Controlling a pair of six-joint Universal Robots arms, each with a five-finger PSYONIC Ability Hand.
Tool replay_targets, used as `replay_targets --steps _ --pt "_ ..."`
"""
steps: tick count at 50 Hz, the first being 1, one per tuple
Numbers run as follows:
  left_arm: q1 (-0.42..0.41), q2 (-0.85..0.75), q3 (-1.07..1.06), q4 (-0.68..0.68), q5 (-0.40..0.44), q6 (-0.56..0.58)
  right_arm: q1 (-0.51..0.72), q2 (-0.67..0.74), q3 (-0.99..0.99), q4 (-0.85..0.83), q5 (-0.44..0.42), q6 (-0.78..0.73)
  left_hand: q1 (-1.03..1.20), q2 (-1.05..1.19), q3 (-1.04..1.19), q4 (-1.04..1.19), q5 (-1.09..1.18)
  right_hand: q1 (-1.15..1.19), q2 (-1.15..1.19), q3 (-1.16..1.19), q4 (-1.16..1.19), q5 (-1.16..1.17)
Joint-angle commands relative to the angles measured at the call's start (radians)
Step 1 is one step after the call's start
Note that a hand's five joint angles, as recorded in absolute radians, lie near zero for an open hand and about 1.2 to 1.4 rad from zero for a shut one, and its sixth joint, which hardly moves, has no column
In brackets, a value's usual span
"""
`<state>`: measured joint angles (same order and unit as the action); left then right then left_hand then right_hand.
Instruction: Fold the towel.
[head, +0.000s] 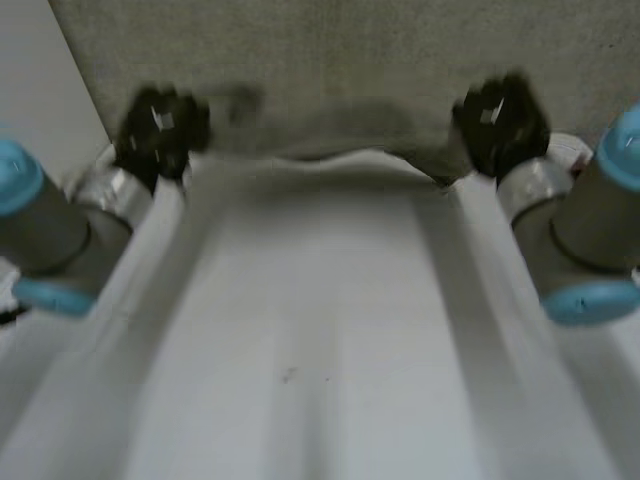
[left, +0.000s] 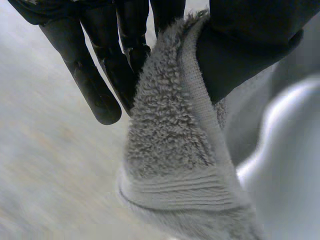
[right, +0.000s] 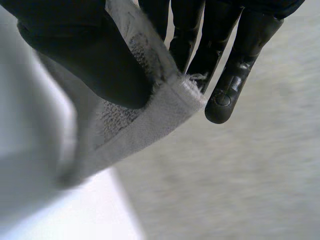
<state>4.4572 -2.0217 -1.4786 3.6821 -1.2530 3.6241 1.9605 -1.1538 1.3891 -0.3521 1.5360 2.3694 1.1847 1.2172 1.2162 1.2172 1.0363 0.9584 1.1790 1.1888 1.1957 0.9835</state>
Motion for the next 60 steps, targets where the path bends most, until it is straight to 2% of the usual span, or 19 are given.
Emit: replay_targets --steps 1,3,4,5,6,8,13,20,28,33,38,43,49,56,60 --pt "0.036 -0.034 -0.271 0.001 0.063 0.169 -0.003 0.039 0.189 0.077 -0.092 0.010 0.212 0.179 0.180 0.179 0.185 0.438 0.217 0.207 0.201 0.238" --pt "0.042 -0.031 -0.312 -0.008 0.063 0.214 -0.003 0.031 0.217 0.181 -0.086 -0.024 0.212 0.179 0.180 0.179 0.185 0.438 0.217 0.207 0.201 0.238" --pt "0.048 -0.025 -0.345 -0.017 0.063 0.247 -0.003 0.031 0.217 0.182 -0.086 -0.024 0.212 0.179 0.180 0.179 0.185 0.438 0.217 0.207 0.201 0.238" --pt "0.051 -0.011 -0.371 -0.030 0.061 0.277 -0.005 0.023 0.220 0.240 -0.079 -0.033 0.113 0.081 0.082 0.081 0.087 0.438 0.217 0.207 0.201 0.238" --pt "0.051 -0.011 -0.371 -0.030 0.061 0.277 -0.005 0.023 0.220 0.240 -0.079 -0.033 0.112 0.080 0.081 0.080 0.086 0.438 0.217 0.207 0.201 0.238" --pt "0.050 0.023 -0.397 -0.065 0.063 0.312 -0.018 -0.001 0.229 0.329 -0.063 -0.030 -0.242 -0.274 -0.273 -0.274 -0.268 0.438 0.217 0.207 0.201 0.238" --pt "0.053 0.038 -0.390 -0.096 0.058 0.315 -0.046 -0.050 0.266 0.364 -0.054 -0.012 -0.404 -0.437 -0.435 -0.437 -0.430 0.438 0.217 0.207 0.201 0.238" --pt "0.080 0.038 -0.378 -0.096 0.052 0.309 -0.069 -0.101 0.304 0.364 -0.056 0.044 -0.428 -0.461 -0.460 -0.461 -0.454 0.438 0.217 0.207 0.201 0.238" --pt "0.094 0.021 -0.365 -0.073 0.050 0.295 -0.152 -0.119 0.340 0.360 -0.057 0.083 -0.419 -0.452 -0.451 -0.452 -0.445 0.438 0.217 0.207 0.201 0.238" --pt "0.105 -0.015 -0.350 -0.030 0.050 0.212 -0.175 -0.121 0.353 0.355 -0.057 0.096 -0.410 -0.443 -0.442 -0.443 -0.437 0.438 0.217 0.207 0.201 0.238" --pt "0.108 -0.028 -0.345 -0.033 0.060 0.039 -0.212 -0.122 0.363 0.340 -0.063 0.119 -0.428 -0.461 -0.459 -0.461 -0.454 0.438 0.217 0.207 0.201 0.238" --pt "0.108 -0.023 -0.339 -0.040 0.060 -0.066 -0.219 -0.122 0.361 0.328 -0.068 0.163 -0.448 -0.481 -0.480 -0.481 -0.475 0.438 0.217 0.207 0.201 0.238" --pt "0.108 -0.028 -0.330 -0.056 0.057 -0.130 -0.235 -0.121 0.350 0.326 -0.069 0.185 -0.463 -0.496 -0.495 -0.496 -0.489 0.438 0.217 0.207 0.201 0.238" --pt "0.108 -0.054 -0.302 -0.053 0.047 -0.140 -0.269 -0.121 0.344 0.326 -0.085 0.217 -0.437 -0.469 -0.468 -0.469 -0.463 0.438 0.217 0.207 0.201 0.238" --pt "0.108 -0.080 -0.272 -0.048 0.047 -0.195 -0.290 -0.121 0.344 0.326 -0.085 0.221 -0.431 -0.464 -0.462 -0.464 -0.457 0.438 0.217 0.207 0.201 0.238"
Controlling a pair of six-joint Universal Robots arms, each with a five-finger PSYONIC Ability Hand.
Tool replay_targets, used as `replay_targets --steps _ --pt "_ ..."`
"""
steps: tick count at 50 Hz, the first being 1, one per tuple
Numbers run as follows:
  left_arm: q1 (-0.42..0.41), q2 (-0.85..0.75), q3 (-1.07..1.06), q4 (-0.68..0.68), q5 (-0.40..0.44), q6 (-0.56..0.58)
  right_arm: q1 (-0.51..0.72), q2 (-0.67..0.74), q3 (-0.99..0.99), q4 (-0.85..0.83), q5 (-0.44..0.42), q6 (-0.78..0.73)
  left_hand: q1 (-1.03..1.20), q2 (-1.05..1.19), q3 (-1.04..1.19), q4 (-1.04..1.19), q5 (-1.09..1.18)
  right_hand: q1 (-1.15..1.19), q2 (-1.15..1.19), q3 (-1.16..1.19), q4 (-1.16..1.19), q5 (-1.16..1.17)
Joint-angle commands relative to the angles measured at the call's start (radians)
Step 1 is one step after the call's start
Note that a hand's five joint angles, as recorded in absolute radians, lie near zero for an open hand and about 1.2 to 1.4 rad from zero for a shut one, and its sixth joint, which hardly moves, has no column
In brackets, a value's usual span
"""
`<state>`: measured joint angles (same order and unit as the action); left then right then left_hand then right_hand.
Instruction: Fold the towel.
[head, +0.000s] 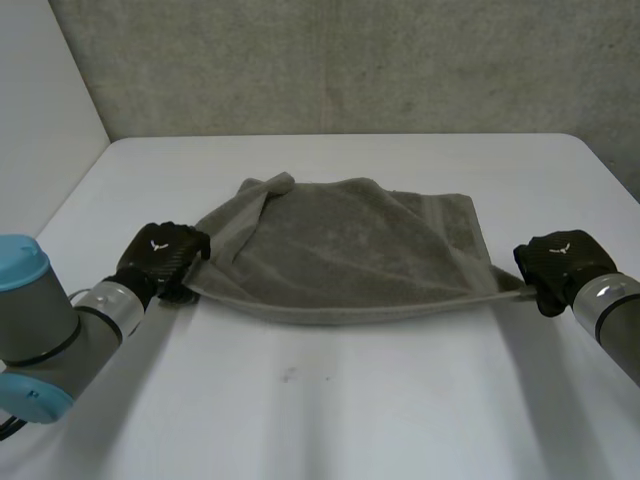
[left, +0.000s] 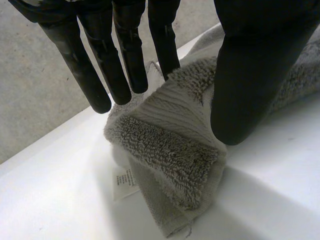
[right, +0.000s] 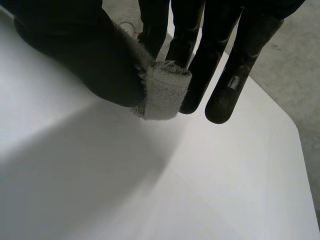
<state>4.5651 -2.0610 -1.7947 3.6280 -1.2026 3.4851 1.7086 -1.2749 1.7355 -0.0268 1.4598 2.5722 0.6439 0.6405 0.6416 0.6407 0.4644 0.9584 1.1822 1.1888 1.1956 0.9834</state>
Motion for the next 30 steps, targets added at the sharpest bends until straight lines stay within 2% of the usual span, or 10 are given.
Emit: replay_targets --steps 1,6,17,23,27,30 --pt "0.000 -0.041 0.044 0.006 -0.003 -0.057 -0.038 0.000 -0.002 0.001 -0.009 0.019 0.110 0.113 0.112 0.113 0.115 0.438 0.214 0.207 0.201 0.238" --pt "-0.008 -0.079 0.098 0.008 -0.005 -0.139 -0.060 0.000 0.002 -0.002 -0.009 0.019 0.113 0.116 0.115 0.116 0.118 0.438 0.214 0.207 0.201 0.238" --pt "-0.032 -0.125 0.175 0.000 -0.037 -0.181 -0.058 0.002 0.010 -0.016 -0.007 0.019 0.119 0.122 0.121 0.122 0.124 0.438 0.214 0.207 0.201 0.238" --pt "-0.077 -0.119 0.161 -0.003 -0.052 -0.184 -0.055 0.005 0.016 -0.032 -0.006 0.019 0.119 0.122 0.121 0.122 0.124 0.438 0.214 0.207 0.201 0.238" --pt "-0.078 -0.108 0.132 -0.020 -0.067 -0.179 -0.053 0.008 0.016 -0.033 -0.007 0.017 0.329 0.333 0.331 0.332 0.334 0.438 0.214 0.207 0.201 0.238" --pt "-0.078 -0.100 0.121 -0.044 -0.075 -0.178 -0.053 0.011 0.016 -0.033 -0.007 0.017 0.368 0.372 0.370 0.371 0.373 0.438 0.214 0.207 0.201 0.238"
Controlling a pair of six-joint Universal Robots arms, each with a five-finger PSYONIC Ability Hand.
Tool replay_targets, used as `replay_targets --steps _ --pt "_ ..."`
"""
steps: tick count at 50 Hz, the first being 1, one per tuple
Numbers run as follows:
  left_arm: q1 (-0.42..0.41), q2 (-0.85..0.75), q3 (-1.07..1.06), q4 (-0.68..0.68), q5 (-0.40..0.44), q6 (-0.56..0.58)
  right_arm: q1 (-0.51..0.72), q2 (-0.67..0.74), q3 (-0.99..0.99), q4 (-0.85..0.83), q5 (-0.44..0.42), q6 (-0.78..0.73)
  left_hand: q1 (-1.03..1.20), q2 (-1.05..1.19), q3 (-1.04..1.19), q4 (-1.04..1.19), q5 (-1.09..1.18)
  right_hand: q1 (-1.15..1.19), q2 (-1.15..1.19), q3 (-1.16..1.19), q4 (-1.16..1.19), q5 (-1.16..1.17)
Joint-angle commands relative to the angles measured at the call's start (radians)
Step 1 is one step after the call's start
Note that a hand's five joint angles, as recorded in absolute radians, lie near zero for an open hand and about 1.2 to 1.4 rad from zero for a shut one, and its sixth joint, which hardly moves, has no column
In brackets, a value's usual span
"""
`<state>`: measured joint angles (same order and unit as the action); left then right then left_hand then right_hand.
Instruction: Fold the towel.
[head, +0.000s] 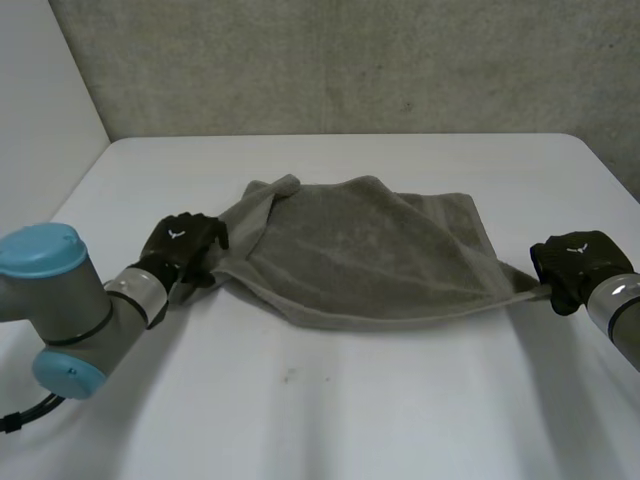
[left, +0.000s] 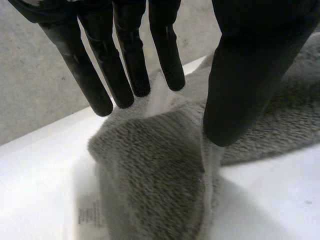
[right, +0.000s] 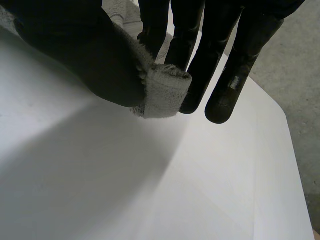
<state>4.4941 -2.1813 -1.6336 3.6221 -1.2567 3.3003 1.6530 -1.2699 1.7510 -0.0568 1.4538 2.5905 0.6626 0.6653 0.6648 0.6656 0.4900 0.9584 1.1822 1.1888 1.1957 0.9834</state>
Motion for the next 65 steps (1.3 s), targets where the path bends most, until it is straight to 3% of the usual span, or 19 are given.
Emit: replay_targets --steps 1,7,9,15,20,22,23,25,26,28,31,33,39,48,53,56,59,61,65 --pt "-0.007 0.020 -0.040 -0.039 -0.021 0.007 0.002 0.006 0.001 -0.003 -0.001 -0.001 0.349 0.347 0.347 0.346 0.348 0.438 0.214 0.207 0.201 0.238" --pt "-0.007 0.008 -0.038 -0.051 -0.026 0.007 0.002 0.007 0.001 -0.005 -0.001 -0.001 0.426 0.423 0.424 0.423 0.424 0.438 0.214 0.207 0.201 0.238" --pt "-0.007 -0.005 -0.029 -0.045 -0.026 0.009 0.002 0.007 0.001 -0.005 -0.001 -0.003 0.732 0.729 0.730 0.729 0.730 0.438 0.214 0.207 0.201 0.238" --pt "-0.004 0.028 -0.012 -0.054 -0.046 0.033 -0.002 0.004 0.001 -0.005 0.000 -0.013 0.734 0.731 0.731 0.731 0.732 0.438 0.214 0.207 0.201 0.238" --pt "0.011 0.176 -0.045 -0.083 -0.101 0.139 0.001 -0.014 -0.018 0.015 -0.003 -0.029 0.734 0.731 0.731 0.731 0.732 0.438 0.214 0.207 0.201 0.238" --pt "0.025 0.303 -0.115 -0.144 -0.104 0.255 0.002 -0.064 -0.018 0.050 -0.003 -0.084 0.734 0.731 0.731 0.731 0.732 0.438 0.214 0.207 0.201 0.238" --pt "0.025 0.304 -0.115 -0.145 -0.104 0.256 0.002 -0.065 -0.018 0.051 -0.003 -0.084 0.734 0.731 0.731 0.731 0.732 0.438 0.214 0.207 0.201 0.238" --pt "0.045 0.441 -0.184 -0.236 -0.101 0.404 0.001 -0.126 -0.013 0.119 0.000 -0.186 0.734 0.731 0.731 0.731 0.732 0.438 0.214 0.207 0.201 0.238" --pt "0.045 0.442 -0.184 -0.237 -0.101 0.404 0.001 -0.126 -0.013 0.120 0.000 -0.187 0.734 0.731 0.731 0.731 0.732 0.438 0.214 0.207 0.201 0.238" --pt "0.054 0.553 -0.245 -0.353 -0.102 0.545 0.002 -0.181 -0.011 0.190 0.005 -0.269 0.734 0.731 0.731 0.731 0.732 0.438 0.214 0.207 0.201 0.238" --pt "0.057 0.595 -0.272 -0.416 -0.104 0.604 0.004 -0.204 -0.010 0.224 0.007 -0.303 0.734 0.731 0.731 0.731 0.732 0.438 0.214 0.207 0.201 0.238" --pt "0.056 0.661 -0.322 -0.549 -0.105 0.697 0.005 -0.247 -0.004 0.302 0.010 -0.352 0.734 0.731 0.731 0.731 0.732 0.438 0.214 0.207 0.201 0.238" --pt "0.054 0.741 -0.405 -0.758 -0.107 0.783 0.001 -0.328 0.027 0.454 0.011 -0.457 0.734 0.731 0.731 0.731 0.732 0.438 0.214 0.207 0.201 0.238" --pt "0.040 0.680 -0.417 -0.649 -0.102 0.788 0.010 -0.290 0.036 0.456 0.010 -0.509 0.734 0.731 0.731 0.731 0.732 0.438 0.214 0.207 0.201 0.238" --pt "0.025 0.455 -0.315 -0.514 -0.112 0.791 0.016 -0.122 -0.004 0.408 0.039 -0.506 0.734 0.731 0.731 0.731 0.732 0.438 0.214 0.207 0.201 0.238" --pt "0.011 0.396 -0.264 -0.502 -0.112 0.785 0.030 -0.089 -0.033 0.387 0.056 -0.503 0.734 0.731 0.731 0.731 0.732 0.438 0.214 0.207 0.201 0.238" --pt "-0.016 0.290 -0.135 -0.488 -0.110 0.786 0.087 -0.014 -0.130 0.339 0.108 -0.501 0.734 0.731 0.731 0.731 0.732 0.438 0.214 0.207 0.201 0.238" --pt "-0.038 0.223 0.036 -0.464 -0.113 0.777 0.145 0.059 -0.303 0.284 0.184 -0.495 0.734 0.731 0.731 0.731 0.732 0.438 0.214 0.207 0.201 0.238" --pt "-0.078 0.198 0.244 -0.412 -0.115 0.769 0.179 0.084 -0.521 0.198 0.234 -0.452 0.734 0.731 0.731 0.731 0.732 0.438 0.214 0.207 0.201 0.238"
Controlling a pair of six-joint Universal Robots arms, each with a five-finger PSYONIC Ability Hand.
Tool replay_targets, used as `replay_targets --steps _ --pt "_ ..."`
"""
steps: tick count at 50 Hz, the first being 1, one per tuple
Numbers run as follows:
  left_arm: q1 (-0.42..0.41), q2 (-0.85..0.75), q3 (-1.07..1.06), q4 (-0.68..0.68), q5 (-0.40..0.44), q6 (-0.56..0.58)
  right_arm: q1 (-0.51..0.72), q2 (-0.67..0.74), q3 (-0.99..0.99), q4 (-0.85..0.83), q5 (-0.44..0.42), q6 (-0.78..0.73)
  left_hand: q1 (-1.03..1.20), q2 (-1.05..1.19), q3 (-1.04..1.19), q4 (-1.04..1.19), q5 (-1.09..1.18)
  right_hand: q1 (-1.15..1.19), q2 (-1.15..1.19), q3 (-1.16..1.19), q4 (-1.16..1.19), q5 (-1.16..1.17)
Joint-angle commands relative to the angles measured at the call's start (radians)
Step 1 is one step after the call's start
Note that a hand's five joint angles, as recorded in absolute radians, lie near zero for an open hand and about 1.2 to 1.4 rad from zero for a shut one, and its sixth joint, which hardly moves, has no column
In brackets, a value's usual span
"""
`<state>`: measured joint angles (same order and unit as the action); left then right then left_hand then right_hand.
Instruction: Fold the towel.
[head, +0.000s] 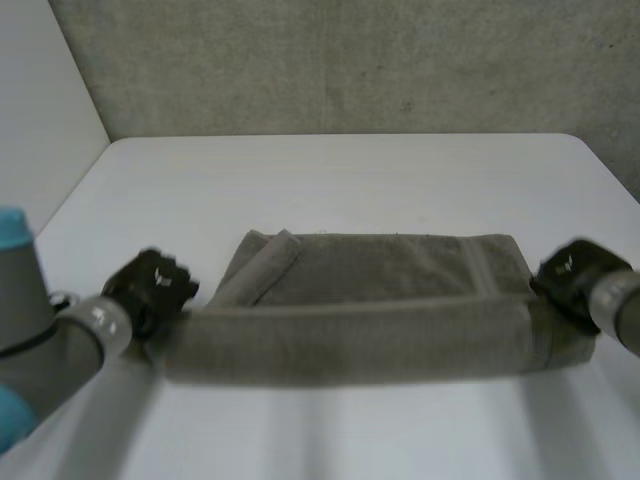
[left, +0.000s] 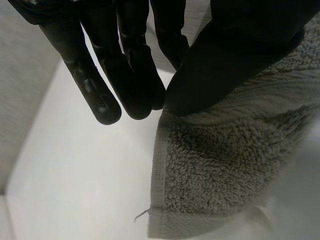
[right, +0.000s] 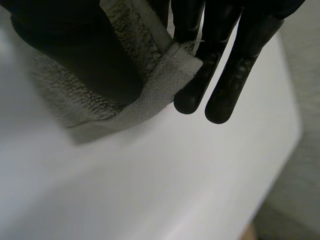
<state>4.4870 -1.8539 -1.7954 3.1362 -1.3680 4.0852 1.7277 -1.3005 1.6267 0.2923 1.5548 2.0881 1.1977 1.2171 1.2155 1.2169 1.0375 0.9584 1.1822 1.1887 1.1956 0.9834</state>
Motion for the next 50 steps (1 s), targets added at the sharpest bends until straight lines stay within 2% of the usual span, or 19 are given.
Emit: replay_targets --steps 1,2,4,5,7,10,12,16,18,23,29,33,35,37,38,40,42,45,50 --pt "-0.093 -0.134 0.527 0.118 -0.002 -0.029 0.113 0.116 -0.501 -0.218 0.139 0.094 0.199 0.179 0.181 0.179 0.184 0.438 0.214 0.208 0.201 0.238" --pt "-0.094 -0.134 0.528 0.119 -0.002 -0.029 0.113 0.116 -0.502 -0.219 0.139 0.095 0.199 0.179 0.181 0.179 0.184 0.438 0.214 0.208 0.201 0.238" --pt "-0.115 -0.139 0.766 0.247 0.000 -0.089 0.112 0.115 -0.663 -0.388 0.136 0.194 0.199 0.179 0.181 0.179 0.184 0.438 0.214 0.208 0.201 0.238" --pt "-0.115 -0.139 0.768 0.248 0.000 -0.089 0.112 0.115 -0.663 -0.389 0.136 0.194 0.199 0.179 0.181 0.179 0.184 0.438 0.214 0.208 0.201 0.238" --pt "-0.120 -0.136 0.928 0.419 -0.002 -0.202 0.109 0.098 -0.731 -0.552 0.129 0.280 0.199 0.179 0.181 0.179 0.184 0.438 0.214 0.208 0.201 0.238" --pt "-0.117 -0.128 0.969 0.492 -0.005 -0.276 0.112 0.081 -0.734 -0.611 0.128 0.299 0.199 0.179 0.181 0.179 0.184 0.438 0.214 0.208 0.201 0.238" --pt "-0.106 -0.119 0.978 0.564 -0.003 -0.408 0.118 0.057 -0.714 -0.624 0.122 0.302 0.199 0.179 0.181 0.179 0.184 0.438 0.214 0.208 0.201 0.238" --pt "-0.092 -0.107 0.918 0.532 -0.002 -0.454 0.121 0.050 -0.653 -0.604 0.108 0.305 0.199 0.179 0.181 0.179 0.184 0.438 0.214 0.208 0.201 0.238" --pt "-0.078 -0.096 0.860 0.521 0.001 -0.448 0.118 0.049 -0.614 -0.598 0.093 0.308 0.199 0.179 0.181 0.179 0.184 0.438 0.214 0.208 0.201 0.238" --pt "-0.034 -0.082 0.589 0.541 0.012 -0.427 0.109 0.059 -0.440 -0.591 -0.019 0.313 0.199 0.179 0.181 0.179 0.184 0.438 0.214 0.208 0.201 0.238" --pt "-0.008 -0.091 0.349 0.607 0.043 -0.394 0.104 0.116 -0.283 -0.581 -0.078 0.313 0.199 0.179 0.181 0.179 0.184 0.438 0.214 0.208 0.201 0.238" --pt "-0.005 -0.158 0.135 0.686 0.121 -0.300 0.102 0.181 -0.151 -0.581 -0.139 0.306 0.199 0.179 0.181 0.179 0.184 0.438 0.214 0.208 0.201 0.238" --pt "0.001 -0.203 0.085 0.696 0.130 -0.252 0.102 0.202 -0.114 -0.579 -0.153 0.297 0.199 0.179 0.181 0.179 0.184 0.438 0.214 0.208 0.201 0.238" --pt "0.023 -0.278 0.027 0.693 0.130 -0.139 0.101 0.221 -0.056 -0.570 -0.154 0.279 0.199 0.179 0.181 0.179 0.184 0.438 0.214 0.208 0.201 0.238" --pt "0.023 -0.278 0.027 0.693 0.130 -0.138 0.101 0.221 -0.056 -0.570 -0.154 0.279 0.199 0.179 0.181 0.179 0.184 0.438 0.214 0.208 0.201 0.238" --pt "0.058 -0.297 -0.028 0.638 0.129 -0.028 0.102 0.207 -0.010 -0.518 -0.153 0.228 0.199 0.179 0.181 0.179 0.184 0.438 0.214 0.208 0.201 0.238" --pt "0.082 -0.286 -0.054 0.596 0.126 0.010 0.101 0.189 0.004 -0.475 -0.150 0.196 0.199 0.179 0.181 0.179 0.184 0.438 0.214 0.208 0.201 0.238" --pt "0.127 -0.210 -0.091 0.506 0.122 0.059 0.090 0.120 0.024 -0.377 -0.138 0.159 0.199 0.179 0.181 0.179 0.184 0.438 0.214 0.208 0.201 0.238" --pt "0.149 -0.073 -0.130 0.359 0.104 0.063 0.059 0.014 0.059 -0.263 -0.119 0.145 0.199 0.179 0.181 0.179 0.184 0.438 0.214 0.208 0.201 0.238"
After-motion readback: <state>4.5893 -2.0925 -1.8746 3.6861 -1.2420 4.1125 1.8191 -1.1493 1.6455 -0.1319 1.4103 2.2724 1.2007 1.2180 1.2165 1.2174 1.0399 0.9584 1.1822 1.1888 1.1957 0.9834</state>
